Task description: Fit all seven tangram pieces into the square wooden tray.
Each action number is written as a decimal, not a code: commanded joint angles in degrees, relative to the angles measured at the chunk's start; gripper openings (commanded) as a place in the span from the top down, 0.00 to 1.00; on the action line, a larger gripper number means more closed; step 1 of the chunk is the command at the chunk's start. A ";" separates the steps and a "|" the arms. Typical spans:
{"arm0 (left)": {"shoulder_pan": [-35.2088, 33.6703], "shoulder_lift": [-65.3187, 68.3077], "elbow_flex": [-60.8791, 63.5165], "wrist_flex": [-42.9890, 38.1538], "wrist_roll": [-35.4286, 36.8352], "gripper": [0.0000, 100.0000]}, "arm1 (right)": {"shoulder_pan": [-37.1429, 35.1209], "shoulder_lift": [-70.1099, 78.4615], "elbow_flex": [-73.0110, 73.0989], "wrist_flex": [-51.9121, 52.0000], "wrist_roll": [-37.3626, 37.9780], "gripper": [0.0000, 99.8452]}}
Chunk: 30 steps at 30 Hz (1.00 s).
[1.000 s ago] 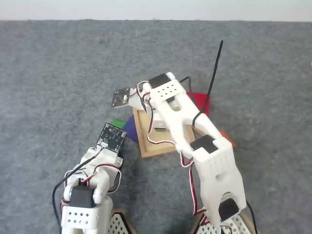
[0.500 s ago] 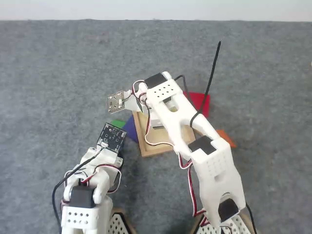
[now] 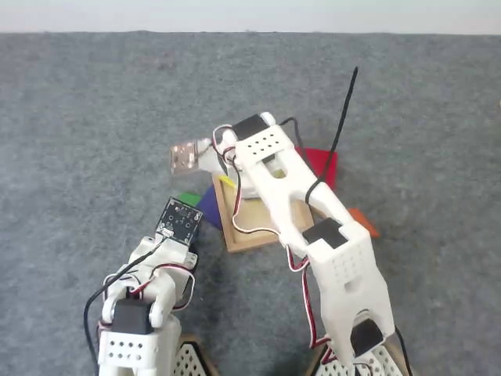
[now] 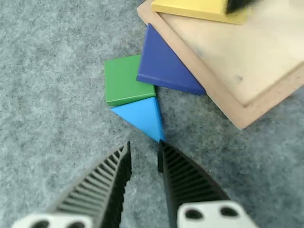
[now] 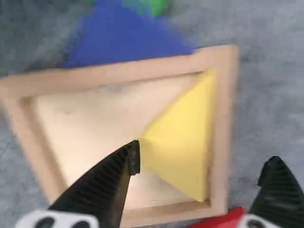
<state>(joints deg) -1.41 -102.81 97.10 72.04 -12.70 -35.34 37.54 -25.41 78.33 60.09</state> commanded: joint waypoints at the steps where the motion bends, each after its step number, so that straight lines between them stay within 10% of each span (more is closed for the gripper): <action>1: -0.09 -1.05 -0.57 0.44 -0.35 0.91 | 0.92 0.84 -3.16 -4.44 -7.74 0.63; 17: -0.09 -1.05 -0.57 0.44 -0.35 0.91 | 4.53 -5.85 -3.87 -3.65 -14.42 0.63; 30: -0.09 -1.05 -0.57 0.44 -0.35 0.91 | 23.52 -6.29 -2.90 0.40 -23.74 0.63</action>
<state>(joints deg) -1.41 -102.81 97.10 72.04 -12.70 -13.36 31.21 -27.25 78.33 34.51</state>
